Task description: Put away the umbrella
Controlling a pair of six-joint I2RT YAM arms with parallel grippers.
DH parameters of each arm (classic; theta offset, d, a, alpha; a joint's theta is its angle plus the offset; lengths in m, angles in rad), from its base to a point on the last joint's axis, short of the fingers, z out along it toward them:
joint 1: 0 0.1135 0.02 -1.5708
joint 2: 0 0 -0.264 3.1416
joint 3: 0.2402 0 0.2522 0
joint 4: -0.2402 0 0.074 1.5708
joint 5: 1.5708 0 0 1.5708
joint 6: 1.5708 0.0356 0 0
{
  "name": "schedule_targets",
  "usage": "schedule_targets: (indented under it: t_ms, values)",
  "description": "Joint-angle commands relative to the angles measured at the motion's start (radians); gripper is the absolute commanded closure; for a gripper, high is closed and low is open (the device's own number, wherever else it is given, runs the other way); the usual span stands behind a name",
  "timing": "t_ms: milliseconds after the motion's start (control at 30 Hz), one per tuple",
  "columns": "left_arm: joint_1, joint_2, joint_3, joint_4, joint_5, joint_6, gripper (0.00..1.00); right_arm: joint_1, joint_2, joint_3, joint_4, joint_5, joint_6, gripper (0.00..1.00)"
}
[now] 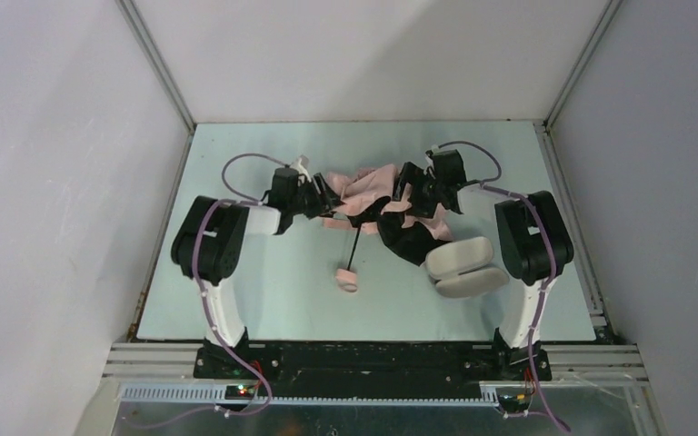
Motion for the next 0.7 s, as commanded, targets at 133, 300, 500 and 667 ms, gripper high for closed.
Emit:
schedule_targets:
  t_ms: [133,300,500,667]
  values:
    - [-0.004,-0.362,-0.208,-0.058,-0.027,0.018,0.27,-0.06,-0.294,-0.054,-0.1,0.036,-0.094,0.01]
    - [0.03,-0.458,-0.233,-0.092,-0.134,0.014,0.19,-0.172,-0.442,-0.153,-0.132,0.044,-0.125,0.01]
    - [0.048,-0.38,-0.117,-0.178,-0.158,0.071,0.13,-0.226,-0.441,-0.16,-0.105,0.01,-0.14,0.0]
    - [0.047,-0.235,0.06,-0.25,-0.12,0.109,0.14,-0.129,-0.32,-0.079,-0.115,0.089,-0.101,0.01]
